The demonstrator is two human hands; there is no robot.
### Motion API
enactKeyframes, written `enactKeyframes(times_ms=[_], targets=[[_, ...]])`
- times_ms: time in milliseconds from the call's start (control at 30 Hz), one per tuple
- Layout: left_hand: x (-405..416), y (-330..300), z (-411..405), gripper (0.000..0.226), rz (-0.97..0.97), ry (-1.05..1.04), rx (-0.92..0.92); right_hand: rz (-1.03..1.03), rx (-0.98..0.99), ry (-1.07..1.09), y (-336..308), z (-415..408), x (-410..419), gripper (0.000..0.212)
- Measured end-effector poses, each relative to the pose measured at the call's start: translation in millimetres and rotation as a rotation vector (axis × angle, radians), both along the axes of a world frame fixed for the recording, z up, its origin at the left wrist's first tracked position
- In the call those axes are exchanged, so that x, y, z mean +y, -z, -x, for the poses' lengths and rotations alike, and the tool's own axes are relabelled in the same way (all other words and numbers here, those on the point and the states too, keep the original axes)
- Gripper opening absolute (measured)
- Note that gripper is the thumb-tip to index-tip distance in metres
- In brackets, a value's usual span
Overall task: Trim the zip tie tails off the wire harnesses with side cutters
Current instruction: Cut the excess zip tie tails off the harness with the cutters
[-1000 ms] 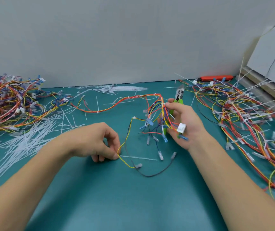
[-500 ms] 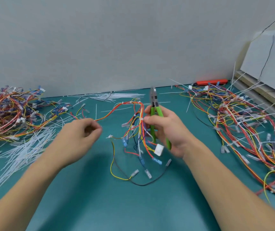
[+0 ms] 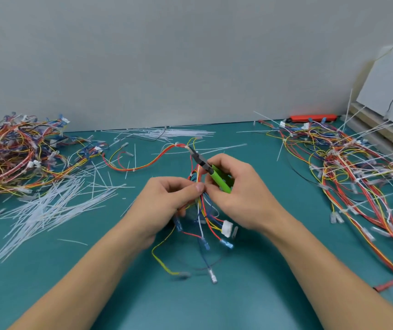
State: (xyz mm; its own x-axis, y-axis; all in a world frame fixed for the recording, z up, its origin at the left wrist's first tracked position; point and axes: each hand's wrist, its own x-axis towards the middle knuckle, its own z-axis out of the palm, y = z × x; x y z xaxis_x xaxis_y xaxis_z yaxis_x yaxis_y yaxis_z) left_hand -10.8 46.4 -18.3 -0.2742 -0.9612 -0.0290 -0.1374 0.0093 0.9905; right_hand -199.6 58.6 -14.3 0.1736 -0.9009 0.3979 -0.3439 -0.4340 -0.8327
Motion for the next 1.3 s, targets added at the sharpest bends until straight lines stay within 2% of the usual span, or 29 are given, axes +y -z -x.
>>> enactKeyframes(times_ms=[167, 267, 367, 600, 700, 767, 867, 1300], targets=[[-5, 7, -2, 0.025, -0.089, -0.133, 0.128, 0.147, 0.026, 0.161, -1, -7, 3, 0.03], [-6, 10, -7, 0.02, -0.108, -0.154, 0.22, 0.184, -0.048, 0.267, -6, -8, 4, 0.022], [-8, 11, -10, 0.021, -0.096, -0.173, 0.259, 0.263, -0.041, 0.307, -11, -7, 6, 0.02], [-8, 9, -15, 0.022, -0.059, -0.231, 0.314, 0.219, -0.126, 0.368, -10, -9, 8, 0.019], [-8, 8, -16, 0.022, -0.05, -0.23, 0.314, 0.097, -0.082, 0.314, -9, -2, 5, 0.015], [-8, 7, -17, 0.021, -0.048, -0.23, 0.316, 0.014, 0.042, 0.206, -6, 1, 5, 0.015], [-8, 7, -17, 0.02, -0.043, -0.221, 0.303, -0.002, 0.188, 0.138, 0, -4, 6, 0.01], [-6, 5, -19, 0.023, -0.027, -0.2, 0.288, 0.013, 0.211, 0.144, 5, -5, 5, 0.007]])
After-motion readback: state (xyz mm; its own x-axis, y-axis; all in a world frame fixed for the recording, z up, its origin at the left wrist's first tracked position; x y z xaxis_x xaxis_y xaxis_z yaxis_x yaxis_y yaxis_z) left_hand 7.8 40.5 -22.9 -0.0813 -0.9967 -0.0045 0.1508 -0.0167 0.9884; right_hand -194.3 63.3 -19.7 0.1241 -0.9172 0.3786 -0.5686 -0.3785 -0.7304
